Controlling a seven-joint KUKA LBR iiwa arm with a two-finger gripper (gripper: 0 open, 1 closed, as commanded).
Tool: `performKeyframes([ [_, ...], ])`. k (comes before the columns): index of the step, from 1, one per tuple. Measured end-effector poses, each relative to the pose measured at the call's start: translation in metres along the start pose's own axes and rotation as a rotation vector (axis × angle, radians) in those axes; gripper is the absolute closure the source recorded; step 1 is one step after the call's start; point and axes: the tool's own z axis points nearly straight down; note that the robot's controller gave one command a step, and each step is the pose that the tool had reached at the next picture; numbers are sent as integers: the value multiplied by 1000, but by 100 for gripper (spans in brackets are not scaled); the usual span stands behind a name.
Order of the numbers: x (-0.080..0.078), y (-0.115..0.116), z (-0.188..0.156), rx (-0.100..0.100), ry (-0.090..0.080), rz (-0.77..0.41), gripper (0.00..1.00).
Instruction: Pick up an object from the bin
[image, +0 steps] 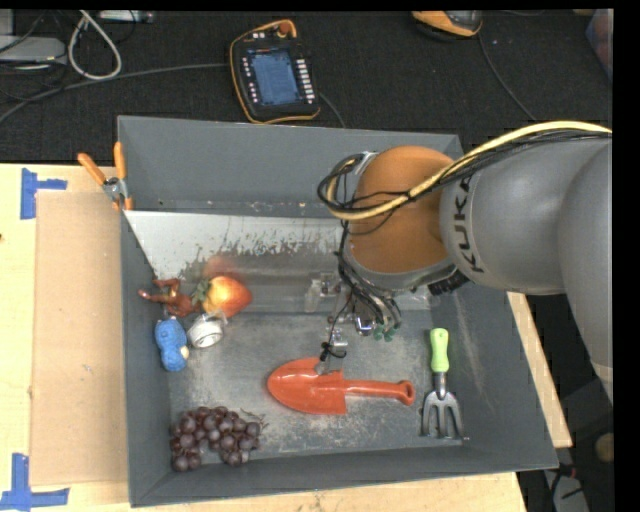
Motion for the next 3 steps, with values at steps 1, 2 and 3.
performKeyframes([
  [1,-2,-1,-5,0,-7,3,0],
  [2,58,-65,73,0,0,68,0],
  [3,54,-70,3,-4,-25,-56,0],
])
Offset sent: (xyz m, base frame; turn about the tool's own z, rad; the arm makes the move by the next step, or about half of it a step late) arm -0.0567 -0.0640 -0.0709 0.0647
